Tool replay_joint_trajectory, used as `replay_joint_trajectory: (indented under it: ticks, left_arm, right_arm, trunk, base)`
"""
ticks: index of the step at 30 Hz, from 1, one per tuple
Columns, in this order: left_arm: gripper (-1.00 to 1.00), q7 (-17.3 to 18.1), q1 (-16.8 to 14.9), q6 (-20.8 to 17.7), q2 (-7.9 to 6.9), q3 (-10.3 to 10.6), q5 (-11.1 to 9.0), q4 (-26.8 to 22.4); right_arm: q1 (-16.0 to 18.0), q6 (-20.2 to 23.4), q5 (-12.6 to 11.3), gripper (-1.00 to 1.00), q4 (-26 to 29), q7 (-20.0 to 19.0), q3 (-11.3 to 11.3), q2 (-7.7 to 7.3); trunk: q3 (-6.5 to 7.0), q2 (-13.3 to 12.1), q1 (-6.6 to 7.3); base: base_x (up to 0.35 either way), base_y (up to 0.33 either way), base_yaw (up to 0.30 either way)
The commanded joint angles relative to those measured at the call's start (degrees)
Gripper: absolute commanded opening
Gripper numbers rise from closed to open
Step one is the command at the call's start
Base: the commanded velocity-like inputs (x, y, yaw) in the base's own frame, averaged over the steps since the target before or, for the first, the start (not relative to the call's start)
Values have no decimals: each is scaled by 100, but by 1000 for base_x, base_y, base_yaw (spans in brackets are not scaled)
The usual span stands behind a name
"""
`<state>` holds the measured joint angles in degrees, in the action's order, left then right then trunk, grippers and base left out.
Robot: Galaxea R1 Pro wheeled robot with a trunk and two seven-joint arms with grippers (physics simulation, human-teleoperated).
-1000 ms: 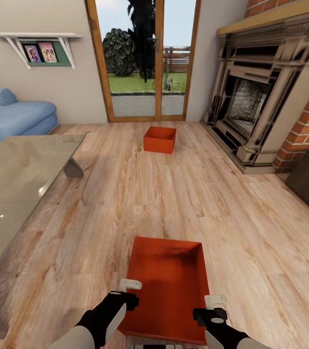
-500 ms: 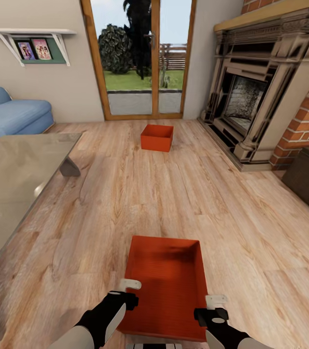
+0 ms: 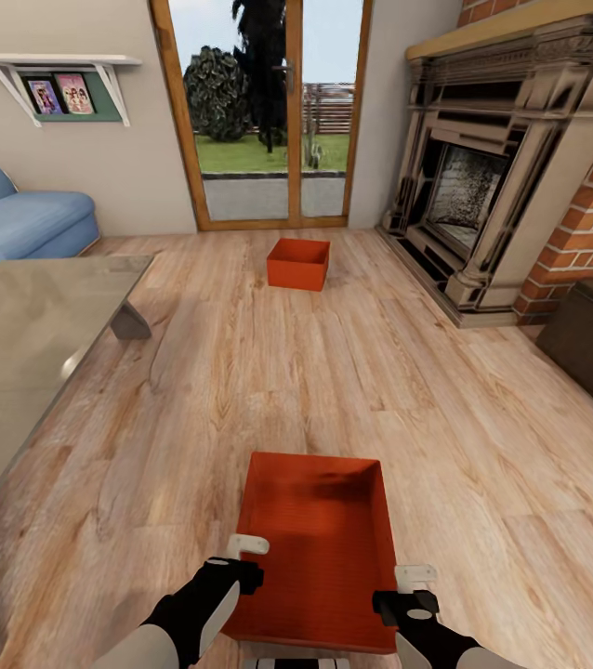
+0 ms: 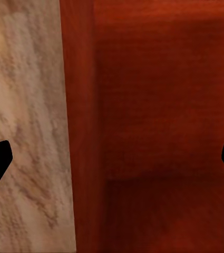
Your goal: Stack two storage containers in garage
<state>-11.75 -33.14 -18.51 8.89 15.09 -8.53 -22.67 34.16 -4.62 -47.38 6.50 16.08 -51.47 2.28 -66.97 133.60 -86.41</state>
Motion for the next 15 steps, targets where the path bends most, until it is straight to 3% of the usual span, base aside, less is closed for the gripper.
replay_joint_trajectory:
  ticks: [1, 5, 15]
  left_arm:
    - [100, -47, -1, -26, -6, 48, -61, -10]
    - [100, -47, -2, -22, -10, 47, -61, -10]
    - [100, -43, -1, -21, -10, 47, -61, -9]
  right_arm:
    - [3, -21, -61, 100, 1, 19, -47, 0]
    - [2, -16, -62, 100, 1, 39, -43, 15]
    - [2, -13, -74, 100, 1, 61, -39, 21]
  trunk:
    - [-4, 2, 1]
    - [-8, 2, 1]
    - [-51, 2, 1]
  base:
    - [0, 0, 0]
    - [0, 0, -40]
    - [0, 0, -180]
